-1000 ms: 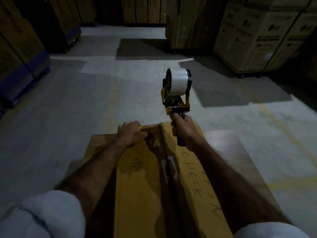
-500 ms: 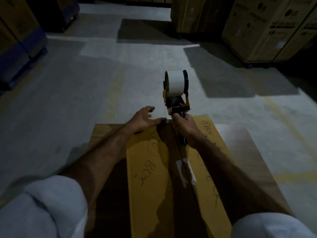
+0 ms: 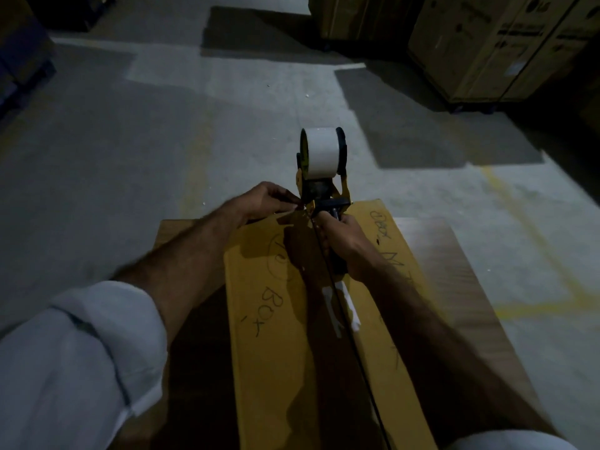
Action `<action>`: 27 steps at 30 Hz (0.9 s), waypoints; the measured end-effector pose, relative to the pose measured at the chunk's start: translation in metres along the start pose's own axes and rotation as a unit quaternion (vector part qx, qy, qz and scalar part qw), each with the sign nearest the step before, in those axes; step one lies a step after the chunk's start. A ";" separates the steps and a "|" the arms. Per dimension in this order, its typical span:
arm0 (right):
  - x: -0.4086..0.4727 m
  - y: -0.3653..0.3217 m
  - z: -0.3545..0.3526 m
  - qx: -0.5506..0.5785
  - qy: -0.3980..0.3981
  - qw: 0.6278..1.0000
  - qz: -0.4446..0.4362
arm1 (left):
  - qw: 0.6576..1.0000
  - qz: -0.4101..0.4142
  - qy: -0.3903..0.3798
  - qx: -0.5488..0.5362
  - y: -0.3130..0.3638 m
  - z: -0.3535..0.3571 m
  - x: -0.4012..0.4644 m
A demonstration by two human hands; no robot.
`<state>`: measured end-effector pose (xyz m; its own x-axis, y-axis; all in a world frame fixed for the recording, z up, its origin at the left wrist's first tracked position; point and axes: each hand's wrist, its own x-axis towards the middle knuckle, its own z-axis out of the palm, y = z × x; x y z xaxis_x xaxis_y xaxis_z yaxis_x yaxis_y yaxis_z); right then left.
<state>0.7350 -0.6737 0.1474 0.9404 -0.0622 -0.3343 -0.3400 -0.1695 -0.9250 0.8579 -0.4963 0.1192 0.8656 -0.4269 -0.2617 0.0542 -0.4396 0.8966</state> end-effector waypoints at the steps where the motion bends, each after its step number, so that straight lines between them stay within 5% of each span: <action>1: -0.002 0.001 0.000 0.002 0.001 1.000 0.000 | 1.000 -0.004 -0.011 0.011 0.000 -0.001 0.001; 10: -0.016 0.010 0.005 -0.013 0.021 1.000 0.004 | 0.982 0.005 -0.121 0.146 0.000 -0.021 0.011; 15: -0.018 0.008 0.006 0.001 0.017 1.000 0.005 | 0.973 -0.091 -0.188 0.101 0.001 -0.035 0.010; 18: -0.018 0.005 0.007 -0.003 0.008 1.000 0.010 | 0.977 -0.112 -0.167 0.070 0.004 -0.037 0.006; 21: -0.017 0.003 0.009 -0.001 0.006 1.000 0.012 | 0.986 -0.093 -0.138 0.033 0.008 -0.030 0.002; 27: -0.018 0.003 0.015 0.011 -0.004 1.000 0.021 | 0.970 -0.011 -0.195 0.146 0.002 -0.007 -0.008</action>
<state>0.7174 -0.6588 0.1477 0.9252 -0.0617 -0.3743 -0.3794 -0.1455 -0.9137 0.8547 -0.4889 0.1258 0.6085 -0.6569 -0.4452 -0.1222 -0.6319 0.7654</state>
